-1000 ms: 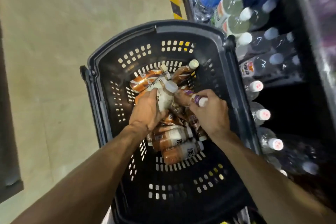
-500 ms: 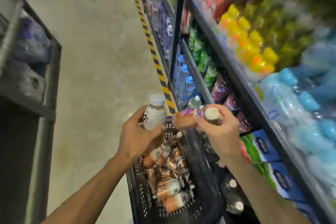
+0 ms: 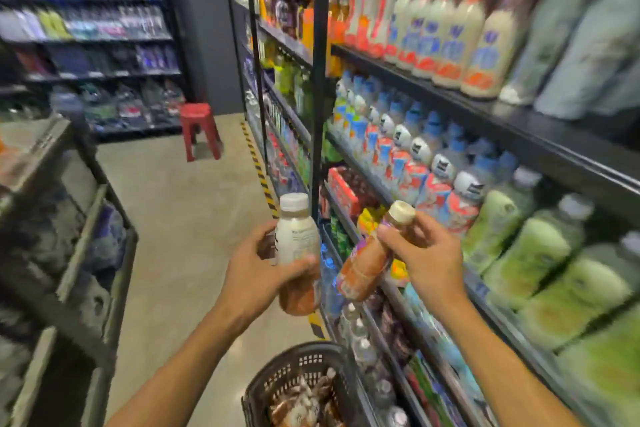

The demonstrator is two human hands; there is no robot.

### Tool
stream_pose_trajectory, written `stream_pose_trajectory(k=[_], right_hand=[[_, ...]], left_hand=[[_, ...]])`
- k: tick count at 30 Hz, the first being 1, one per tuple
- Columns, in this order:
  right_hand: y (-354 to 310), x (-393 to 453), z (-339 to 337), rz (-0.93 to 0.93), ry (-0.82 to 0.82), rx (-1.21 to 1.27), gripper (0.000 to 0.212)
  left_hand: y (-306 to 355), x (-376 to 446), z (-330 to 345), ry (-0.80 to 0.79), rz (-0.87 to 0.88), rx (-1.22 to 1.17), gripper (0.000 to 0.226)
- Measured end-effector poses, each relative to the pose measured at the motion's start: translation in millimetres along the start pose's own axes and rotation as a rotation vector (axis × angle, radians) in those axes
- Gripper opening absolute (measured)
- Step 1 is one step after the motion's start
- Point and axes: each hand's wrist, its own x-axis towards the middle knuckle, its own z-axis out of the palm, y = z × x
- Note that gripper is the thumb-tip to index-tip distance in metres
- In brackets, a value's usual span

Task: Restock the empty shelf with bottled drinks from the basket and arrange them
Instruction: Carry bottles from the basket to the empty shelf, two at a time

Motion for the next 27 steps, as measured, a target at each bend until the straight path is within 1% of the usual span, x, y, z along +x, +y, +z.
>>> stream_pose_trajectory(k=[3,6,11,13,19,23,25,27], right_hand=[[-50,-6,-7,-0.061,0.039,-0.027,0.022],[-93,-22,-16,-0.105,0.114,-0.072,0.022],[-147,-62,-35,-0.122,0.238,-0.13,0.02],[-167,-85,-50,-0.126,0.303,-0.163,0.016],[-221,-167,-107,-0.13,0.512,-0.305,0.014],[-258,-232,-149,-0.135,0.659,-0.395,0.014],[-277,-271,-172,-0.147,0.743,-0.435,0.016],[-290,-301,-188,-0.157,0.795,-0.474,0.018]], left_hand=[[43,-7,-8,-0.07,0.069,-0.035,0.064],[74,-12,-14,-0.168,0.126,-0.06,0.065],[117,-23,-11,-0.335,0.223,-0.096,0.055],[133,-33,-3,-0.419,0.263,-0.113,0.054],[179,-82,49,-0.675,0.35,-0.174,0.048],[206,-130,92,-0.825,0.381,-0.212,0.052],[221,-165,113,-0.886,0.401,-0.245,0.052],[232,-192,126,-0.92,0.42,-0.269,0.052]])
